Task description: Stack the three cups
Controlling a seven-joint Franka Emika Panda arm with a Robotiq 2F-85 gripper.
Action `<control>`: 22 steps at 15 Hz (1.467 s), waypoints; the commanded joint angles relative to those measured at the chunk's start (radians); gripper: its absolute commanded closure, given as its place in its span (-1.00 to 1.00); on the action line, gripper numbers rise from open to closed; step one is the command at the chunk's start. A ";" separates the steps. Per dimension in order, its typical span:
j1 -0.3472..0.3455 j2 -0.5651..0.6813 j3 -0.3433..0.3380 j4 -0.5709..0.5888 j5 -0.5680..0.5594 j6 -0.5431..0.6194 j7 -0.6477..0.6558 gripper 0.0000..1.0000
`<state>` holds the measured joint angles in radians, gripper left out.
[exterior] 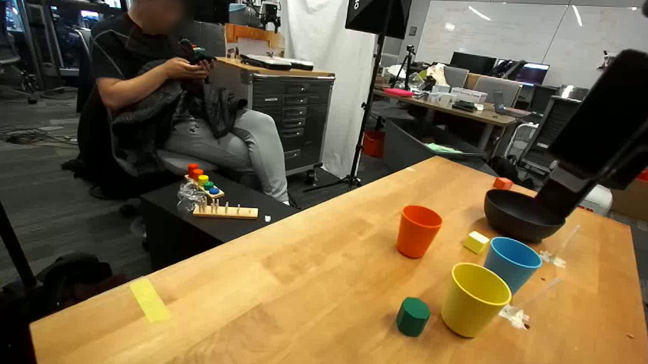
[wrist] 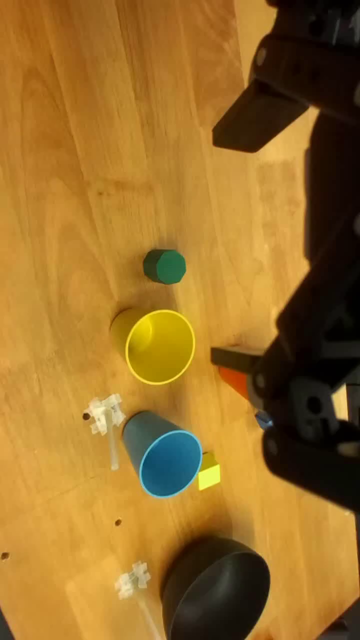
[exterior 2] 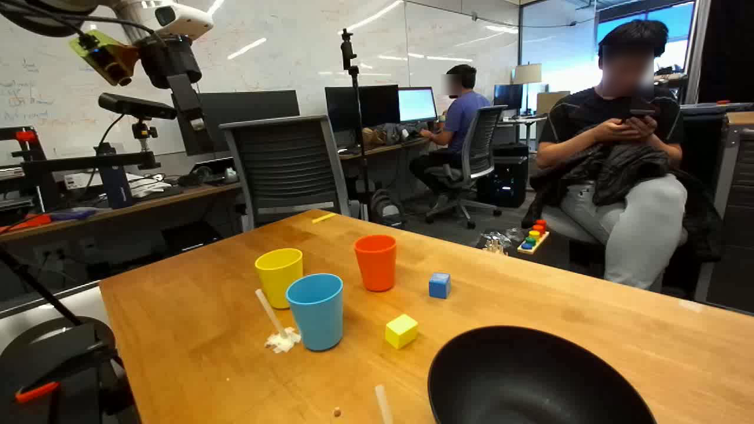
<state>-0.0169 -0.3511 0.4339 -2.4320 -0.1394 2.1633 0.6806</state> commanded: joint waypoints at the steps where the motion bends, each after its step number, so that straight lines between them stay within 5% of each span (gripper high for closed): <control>1: 0.046 0.006 -0.043 0.006 -0.019 -0.004 0.014 -1.00; 15: 0.032 0.069 -0.095 0.035 -0.029 0.019 0.058 -1.00; 22: 0.029 0.169 -0.168 0.027 -0.054 0.157 0.049 -1.00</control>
<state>0.0021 -0.2315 0.2950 -2.4203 -0.1550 2.2665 0.7056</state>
